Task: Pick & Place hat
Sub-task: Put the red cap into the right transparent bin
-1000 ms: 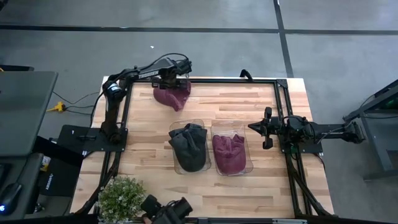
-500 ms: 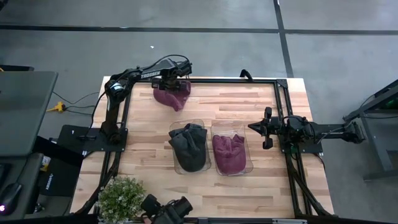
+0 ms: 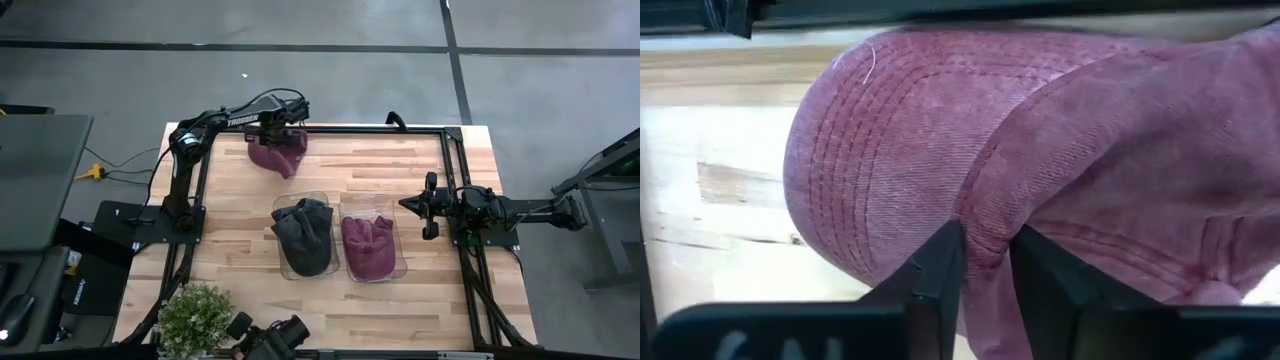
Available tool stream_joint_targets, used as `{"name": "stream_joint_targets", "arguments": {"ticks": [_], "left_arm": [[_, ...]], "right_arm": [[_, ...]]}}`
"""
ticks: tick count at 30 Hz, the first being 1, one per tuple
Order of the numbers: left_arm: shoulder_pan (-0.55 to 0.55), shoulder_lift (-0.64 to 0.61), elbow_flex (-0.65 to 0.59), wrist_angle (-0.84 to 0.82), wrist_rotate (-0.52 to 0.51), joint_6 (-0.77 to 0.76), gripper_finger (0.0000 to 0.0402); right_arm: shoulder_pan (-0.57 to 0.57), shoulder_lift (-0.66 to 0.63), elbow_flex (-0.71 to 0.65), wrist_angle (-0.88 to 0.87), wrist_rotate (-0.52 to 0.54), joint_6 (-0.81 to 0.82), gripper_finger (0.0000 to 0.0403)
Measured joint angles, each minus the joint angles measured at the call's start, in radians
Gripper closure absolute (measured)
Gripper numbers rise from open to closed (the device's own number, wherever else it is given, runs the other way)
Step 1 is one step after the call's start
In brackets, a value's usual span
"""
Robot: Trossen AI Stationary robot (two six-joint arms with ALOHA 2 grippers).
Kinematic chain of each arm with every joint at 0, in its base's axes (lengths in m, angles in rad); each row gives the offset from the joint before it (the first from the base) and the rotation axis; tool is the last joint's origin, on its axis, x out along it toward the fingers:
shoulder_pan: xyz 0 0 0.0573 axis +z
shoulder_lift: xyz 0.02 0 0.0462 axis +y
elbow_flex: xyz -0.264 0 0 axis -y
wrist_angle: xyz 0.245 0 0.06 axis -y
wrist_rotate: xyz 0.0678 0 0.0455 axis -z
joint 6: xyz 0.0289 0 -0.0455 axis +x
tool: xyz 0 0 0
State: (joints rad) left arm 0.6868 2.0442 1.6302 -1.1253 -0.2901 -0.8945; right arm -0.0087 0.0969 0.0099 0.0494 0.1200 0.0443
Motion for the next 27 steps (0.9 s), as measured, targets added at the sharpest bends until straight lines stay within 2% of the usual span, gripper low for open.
{"name": "stream_joint_targets", "arguments": {"ticks": [7,17,27], "left_arm": [[-0.002,0.001,0.000,-0.008,0.023,0.010,0.0395],[-0.002,0.001,0.042,-0.063,0.067,0.026,0.0400],[-0.008,0.001,0.272,-0.189,0.074,0.037,0.0401]], "right_arm": [[0.000,0.000,0.000,0.000,0.000,0.000,0.0398],[0.000,0.000,0.000,0.000,0.000,0.000,0.0395],[0.000,0.000,0.000,0.000,0.000,0.000,0.0397]]}}
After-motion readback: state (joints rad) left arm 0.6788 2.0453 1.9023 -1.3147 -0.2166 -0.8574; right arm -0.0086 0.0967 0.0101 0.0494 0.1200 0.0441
